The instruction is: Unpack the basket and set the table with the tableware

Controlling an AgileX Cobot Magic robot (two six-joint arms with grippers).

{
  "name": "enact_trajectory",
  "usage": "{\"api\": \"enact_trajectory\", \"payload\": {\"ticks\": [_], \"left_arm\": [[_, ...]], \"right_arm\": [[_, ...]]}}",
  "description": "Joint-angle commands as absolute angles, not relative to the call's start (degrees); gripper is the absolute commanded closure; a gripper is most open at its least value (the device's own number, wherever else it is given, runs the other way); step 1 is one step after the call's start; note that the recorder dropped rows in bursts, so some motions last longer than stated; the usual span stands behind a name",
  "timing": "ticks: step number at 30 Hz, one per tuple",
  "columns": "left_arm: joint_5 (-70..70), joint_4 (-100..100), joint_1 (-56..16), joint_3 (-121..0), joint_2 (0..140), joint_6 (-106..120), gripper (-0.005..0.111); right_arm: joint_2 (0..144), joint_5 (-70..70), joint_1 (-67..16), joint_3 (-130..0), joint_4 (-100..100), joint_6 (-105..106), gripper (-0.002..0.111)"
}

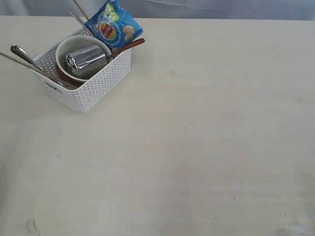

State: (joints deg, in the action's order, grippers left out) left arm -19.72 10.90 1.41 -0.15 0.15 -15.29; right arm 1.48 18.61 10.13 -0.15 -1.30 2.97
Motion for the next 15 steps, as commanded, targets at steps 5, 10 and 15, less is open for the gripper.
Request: {"api": "enact_trajectory", "payload": {"ticks": [5,10,15], "left_arm": [[-19.4,10.7,1.2,0.0,0.0,-15.2,0.107],[-19.4,10.7,1.2,0.0,0.0,-15.2,0.107],[-19.4,10.7,1.2,0.0,0.0,-15.2,0.107]], "right_arm": [[1.4,14.3,10.5,0.0,-6.2,4.4,0.109],[1.4,3.6,10.5,0.0,-7.4,4.4,0.109],[1.4,-1.3,10.5,0.0,-7.4,-0.6,0.109]]}}
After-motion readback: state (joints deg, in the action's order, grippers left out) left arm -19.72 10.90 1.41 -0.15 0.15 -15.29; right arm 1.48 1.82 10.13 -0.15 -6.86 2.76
